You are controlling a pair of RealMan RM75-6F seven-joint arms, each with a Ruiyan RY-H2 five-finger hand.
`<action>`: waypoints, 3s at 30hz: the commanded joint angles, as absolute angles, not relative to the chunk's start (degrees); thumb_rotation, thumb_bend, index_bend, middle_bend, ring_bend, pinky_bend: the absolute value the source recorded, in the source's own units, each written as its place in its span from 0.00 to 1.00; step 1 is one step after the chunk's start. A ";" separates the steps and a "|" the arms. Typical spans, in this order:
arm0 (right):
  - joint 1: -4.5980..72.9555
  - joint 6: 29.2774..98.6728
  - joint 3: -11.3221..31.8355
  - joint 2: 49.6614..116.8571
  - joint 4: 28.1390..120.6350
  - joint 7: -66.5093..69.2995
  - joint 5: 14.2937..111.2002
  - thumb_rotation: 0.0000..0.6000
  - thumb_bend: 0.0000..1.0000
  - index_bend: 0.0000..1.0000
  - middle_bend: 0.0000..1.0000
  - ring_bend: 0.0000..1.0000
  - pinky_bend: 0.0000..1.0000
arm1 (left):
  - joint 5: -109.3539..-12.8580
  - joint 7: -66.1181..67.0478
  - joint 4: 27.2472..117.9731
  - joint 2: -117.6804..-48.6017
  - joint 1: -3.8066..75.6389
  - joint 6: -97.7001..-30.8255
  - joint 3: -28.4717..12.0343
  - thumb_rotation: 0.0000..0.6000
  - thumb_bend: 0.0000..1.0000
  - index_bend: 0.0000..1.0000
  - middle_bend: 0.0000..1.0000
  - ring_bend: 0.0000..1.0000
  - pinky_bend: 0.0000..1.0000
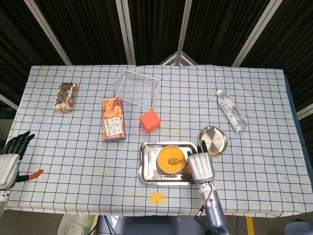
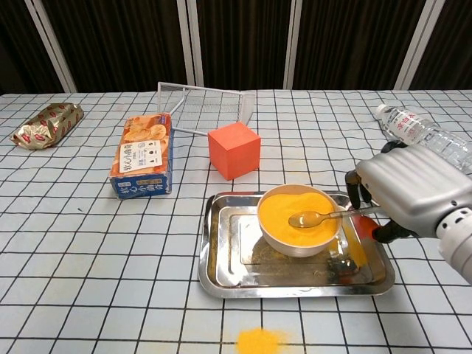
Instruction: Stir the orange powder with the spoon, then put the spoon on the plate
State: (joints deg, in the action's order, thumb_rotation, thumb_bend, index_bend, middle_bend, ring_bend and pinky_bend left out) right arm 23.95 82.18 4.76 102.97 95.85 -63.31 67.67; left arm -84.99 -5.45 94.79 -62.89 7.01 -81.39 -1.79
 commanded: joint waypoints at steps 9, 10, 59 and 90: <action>23.80 82.23 4.76 103.00 95.94 -63.37 67.62 1.00 0.45 0.55 0.49 0.34 0.17 | -84.95 -5.39 94.81 -62.89 7.02 -81.37 -1.80 1.00 0.00 0.00 0.00 0.00 0.00; 23.80 82.26 4.77 103.02 95.90 -63.40 67.65 1.00 0.45 0.56 0.49 0.34 0.17 | -84.94 -5.39 94.81 -62.89 7.03 -81.35 -1.80 1.00 0.00 0.00 0.00 0.00 0.00; 24.53 83.29 5.30 101.26 100.51 -68.51 70.11 1.00 0.57 0.76 0.67 0.53 0.47 | -85.12 -5.78 94.92 -62.72 7.06 -81.29 -1.72 1.00 0.00 0.00 0.00 0.00 0.00; 24.73 83.77 4.51 99.46 104.07 -67.86 74.43 1.00 0.63 0.81 0.71 0.55 0.49 | -84.91 -5.85 95.12 -62.58 7.08 -81.08 -1.70 1.00 0.00 0.00 0.00 0.00 0.00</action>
